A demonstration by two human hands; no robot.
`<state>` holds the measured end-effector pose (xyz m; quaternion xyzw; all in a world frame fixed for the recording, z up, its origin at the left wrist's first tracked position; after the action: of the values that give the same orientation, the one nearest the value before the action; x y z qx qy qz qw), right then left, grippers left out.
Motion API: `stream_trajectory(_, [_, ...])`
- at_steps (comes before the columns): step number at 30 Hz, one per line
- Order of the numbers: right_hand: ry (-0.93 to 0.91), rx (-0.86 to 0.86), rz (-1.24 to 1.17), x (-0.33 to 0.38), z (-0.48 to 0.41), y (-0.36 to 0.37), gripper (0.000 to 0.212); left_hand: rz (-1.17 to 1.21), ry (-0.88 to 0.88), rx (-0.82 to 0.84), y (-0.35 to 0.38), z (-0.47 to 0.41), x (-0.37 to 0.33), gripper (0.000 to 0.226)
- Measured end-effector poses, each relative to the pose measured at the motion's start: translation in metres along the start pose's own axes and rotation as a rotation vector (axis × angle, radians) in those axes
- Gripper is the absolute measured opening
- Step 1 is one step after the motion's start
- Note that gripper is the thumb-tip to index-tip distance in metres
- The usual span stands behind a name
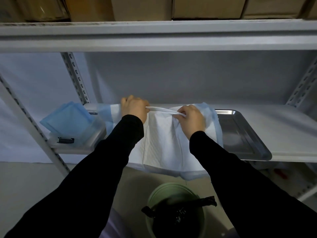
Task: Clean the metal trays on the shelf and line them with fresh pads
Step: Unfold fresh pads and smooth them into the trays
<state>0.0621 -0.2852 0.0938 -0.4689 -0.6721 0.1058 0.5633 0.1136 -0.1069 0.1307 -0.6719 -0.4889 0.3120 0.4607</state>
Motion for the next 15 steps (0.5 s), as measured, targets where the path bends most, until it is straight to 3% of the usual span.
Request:
stream_trajectory(4, [0.0,-0.021,-0.036,0.004,0.001,-0.004,0.015,-0.16,0.151,0.135,0.003,0.002,-0.033,0.024])
stream_trajectory(7, [0.004,0.033,-0.134,0.006,0.002,-0.003,0.007,-0.017,0.119,0.219,0.005,0.002,-0.046,0.022])
stream_trajectory(10, [0.048,0.026,-0.181,0.001,0.003,-0.012,0.015,0.111,0.043,0.262,0.007,0.001,-0.04,0.022])
stream_trajectory(13, [0.201,-0.155,0.098,-0.019,-0.003,-0.036,0.028,0.132,0.006,0.242,0.004,0.0,-0.032,0.016])
stream_trajectory(15, [0.338,-0.17,0.227,-0.036,-0.005,-0.043,0.036,0.138,-0.013,0.217,0.001,-0.001,-0.028,0.017])
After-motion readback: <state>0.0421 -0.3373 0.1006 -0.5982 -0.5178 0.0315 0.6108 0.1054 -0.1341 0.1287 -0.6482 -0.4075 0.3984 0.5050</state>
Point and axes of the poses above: each hand's wrist, its own z-axis away from the middle knuckle, its own y-axis out of the palm, x = y × z, the point moved 9 cm from there along -z, towards the middle knuckle, and after that the axes turned 6 degrees about y, right-handed, at the moved point
